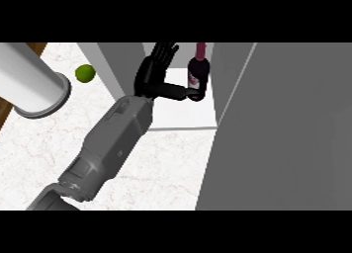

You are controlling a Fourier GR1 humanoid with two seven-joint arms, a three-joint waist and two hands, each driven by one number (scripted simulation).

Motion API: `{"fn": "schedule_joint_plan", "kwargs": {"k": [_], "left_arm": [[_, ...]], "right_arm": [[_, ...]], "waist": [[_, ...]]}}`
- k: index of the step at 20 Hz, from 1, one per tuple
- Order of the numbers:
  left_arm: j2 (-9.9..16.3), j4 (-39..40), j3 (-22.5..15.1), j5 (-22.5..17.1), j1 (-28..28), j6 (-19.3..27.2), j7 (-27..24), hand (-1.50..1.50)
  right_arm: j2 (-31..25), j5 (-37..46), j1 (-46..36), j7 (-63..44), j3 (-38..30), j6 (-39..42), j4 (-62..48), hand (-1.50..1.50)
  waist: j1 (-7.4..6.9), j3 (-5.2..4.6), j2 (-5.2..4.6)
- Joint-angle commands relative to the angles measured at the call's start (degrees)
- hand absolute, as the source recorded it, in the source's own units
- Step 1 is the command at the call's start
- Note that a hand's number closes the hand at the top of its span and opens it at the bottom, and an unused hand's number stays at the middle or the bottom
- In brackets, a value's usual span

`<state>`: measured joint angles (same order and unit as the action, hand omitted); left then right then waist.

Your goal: Pick up the wine, place it into the cabinet and close the cabinet

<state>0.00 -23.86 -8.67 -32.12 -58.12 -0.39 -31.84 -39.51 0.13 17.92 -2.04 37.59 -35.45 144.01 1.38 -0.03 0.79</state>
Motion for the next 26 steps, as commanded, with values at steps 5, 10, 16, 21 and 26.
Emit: {"fn": "schedule_joint_plan", "kwargs": {"k": [5, 10, 16, 21, 26], "left_arm": [[0.0, -12.9, -6.1, -3.5, 10.5, 0.9, 4.3, -1.50], [0.0, -24.6, -11.7, -2.2, 23.1, 3.3, 4.1, -1.50], [1.9, -40.4, -14.9, -1.3, 33.4, 6.1, 8.5, -1.50], [7.5, -48.4, -14.4, -3.8, 42.5, 1.4, 9.5, -1.50], [9.2, -57.7, -15.0, -4.6, 50.1, 1.9, 10.6, -1.50]], "right_arm": [[-2.4, -1.2, 4.2, -4.6, 0.5, -1.2, 13.9, -1.50], [-2.1, -1.4, 4.9, -2.4, 0.2, -1.9, 11.3, -1.50], [-1.8, -1.0, 2.8, -3.3, 0.9, -1.7, 8.9, -1.50], [-6.0, 0.1, 5.5, -4.2, -0.6, -2.3, 14.4, -1.50], [-8.1, -1.9, 2.9, -4.6, -0.1, 1.2, 12.5, -1.50]], "waist": [[-1.10, -0.04, 0.41], [-2.44, 0.05, 0.53], [-2.77, 0.03, 0.08], [-1.43, -0.03, -0.14], [-1.80, 0.01, -0.32]]}}
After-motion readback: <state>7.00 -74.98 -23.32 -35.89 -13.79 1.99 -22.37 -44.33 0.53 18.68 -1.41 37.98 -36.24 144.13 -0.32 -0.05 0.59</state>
